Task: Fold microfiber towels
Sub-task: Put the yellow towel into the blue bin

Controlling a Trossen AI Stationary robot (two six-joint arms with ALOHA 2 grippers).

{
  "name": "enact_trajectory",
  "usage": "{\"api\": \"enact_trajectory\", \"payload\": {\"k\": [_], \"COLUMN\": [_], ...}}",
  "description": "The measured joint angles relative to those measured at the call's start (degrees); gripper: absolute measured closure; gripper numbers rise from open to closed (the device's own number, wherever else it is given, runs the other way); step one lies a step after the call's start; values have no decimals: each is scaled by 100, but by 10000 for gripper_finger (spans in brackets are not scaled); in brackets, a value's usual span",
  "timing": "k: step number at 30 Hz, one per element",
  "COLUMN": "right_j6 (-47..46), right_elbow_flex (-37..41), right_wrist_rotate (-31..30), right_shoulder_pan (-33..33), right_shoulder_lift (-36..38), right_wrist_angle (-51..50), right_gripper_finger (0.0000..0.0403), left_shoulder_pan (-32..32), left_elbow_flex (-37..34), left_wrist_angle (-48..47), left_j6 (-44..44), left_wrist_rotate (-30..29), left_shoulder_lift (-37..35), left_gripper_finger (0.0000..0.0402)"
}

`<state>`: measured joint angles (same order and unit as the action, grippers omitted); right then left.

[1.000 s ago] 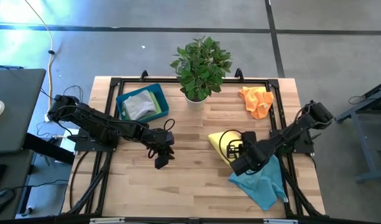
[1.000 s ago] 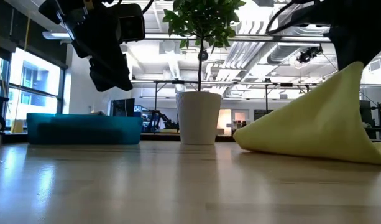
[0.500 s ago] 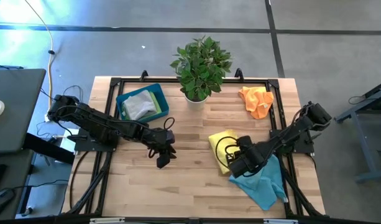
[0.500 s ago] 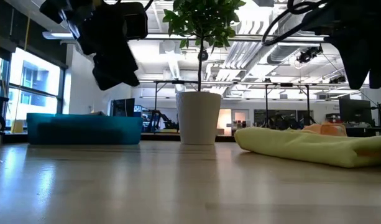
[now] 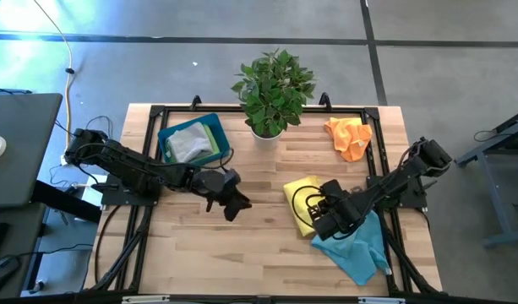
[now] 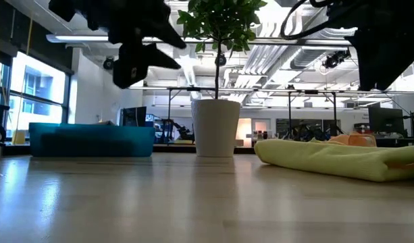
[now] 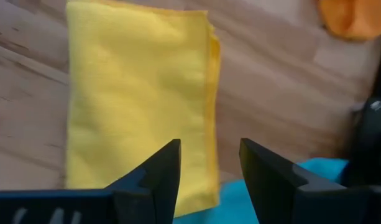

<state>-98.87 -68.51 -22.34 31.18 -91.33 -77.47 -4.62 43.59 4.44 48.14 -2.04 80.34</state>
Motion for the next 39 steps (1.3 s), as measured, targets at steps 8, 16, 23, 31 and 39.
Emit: {"api": "enact_trajectory", "payload": {"k": [8,16,23,31,39], "right_j6": [145,358,530,1132,2352], "right_elbow_flex": [436,2221,3920,4532,4336], "right_wrist_rotate": [-296,362,851,937,775], "right_shoulder_pan": [-2,-8,-263,-565,-1217], "right_shoulder_lift": [108,1318,2189,2051,1550], "right_wrist_angle": [-57,2006,4277,5994,7666], "right_gripper_finger": [247,247,247,247,247], "left_shoulder_pan": [-228,-714,-974,-1157,-995], "left_elbow_flex": [2,3,0,69,243], "left_wrist_angle": [125,1015,2049,2365,2328], "left_j6": [1367,2183,2373,2478,2059], "left_wrist_rotate": [-622,-1116,-1296,-1740,-1859], "left_shoulder_lift": [320,1004,1378,1492,1491], "left_gripper_finger": [271,270,270,270,270]}}
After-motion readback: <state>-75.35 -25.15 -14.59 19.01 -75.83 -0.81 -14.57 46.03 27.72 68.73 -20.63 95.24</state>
